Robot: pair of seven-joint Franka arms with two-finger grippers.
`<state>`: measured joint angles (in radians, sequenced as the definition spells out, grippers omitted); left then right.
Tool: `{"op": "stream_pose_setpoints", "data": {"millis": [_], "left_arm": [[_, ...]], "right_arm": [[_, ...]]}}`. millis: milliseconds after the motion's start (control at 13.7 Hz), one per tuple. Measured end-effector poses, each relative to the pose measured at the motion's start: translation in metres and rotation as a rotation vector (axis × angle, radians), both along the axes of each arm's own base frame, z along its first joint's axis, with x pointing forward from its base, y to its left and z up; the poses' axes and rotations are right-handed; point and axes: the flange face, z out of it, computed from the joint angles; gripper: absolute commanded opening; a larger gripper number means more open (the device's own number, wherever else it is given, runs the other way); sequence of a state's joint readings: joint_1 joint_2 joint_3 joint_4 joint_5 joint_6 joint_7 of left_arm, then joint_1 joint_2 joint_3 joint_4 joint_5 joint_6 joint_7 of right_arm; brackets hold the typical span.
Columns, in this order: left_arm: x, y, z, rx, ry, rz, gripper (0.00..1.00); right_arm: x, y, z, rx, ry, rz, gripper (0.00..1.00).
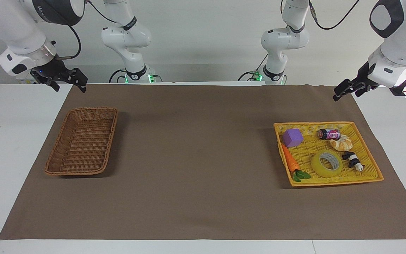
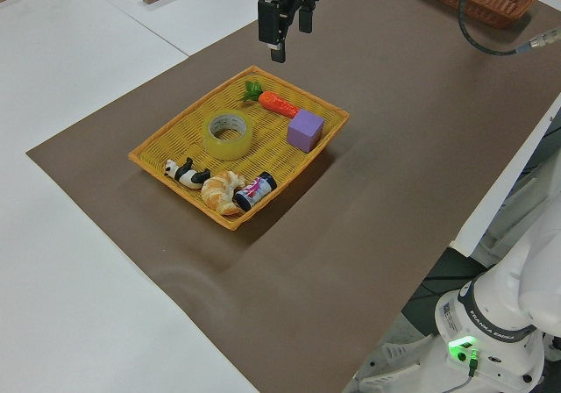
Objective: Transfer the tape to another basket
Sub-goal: 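Lower the left gripper into the yellow tape roll's hole and grasp it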
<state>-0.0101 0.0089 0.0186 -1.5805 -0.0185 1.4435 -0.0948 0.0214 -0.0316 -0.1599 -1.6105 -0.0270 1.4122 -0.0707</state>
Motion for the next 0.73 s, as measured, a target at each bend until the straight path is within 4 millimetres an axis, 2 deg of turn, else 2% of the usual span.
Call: {"op": "stream_pose_setpoints", "data": {"millis": [219,364,510,728], "left_arm": [[0.001,0.002,0.000,0.000,-0.010,0.003,1.00],[0.008,0.020,-0.016,0.002,-0.045,0.038,1.00],[0.019,0.037,-0.067,0.004,-0.092,0.067,1.00],[0.043,0.039,-0.160,0.011,-0.147,0.072,0.95]], "right_arm": [[0.000,0.000,0.000,0.000,0.000,0.000,0.99],[0.000,0.000,0.000,0.000,0.000,0.000,0.99],[0.000,0.000,0.000,0.000,0.000,0.000,0.99],[0.000,0.000,0.000,0.000,0.000,0.000,0.99]]}}
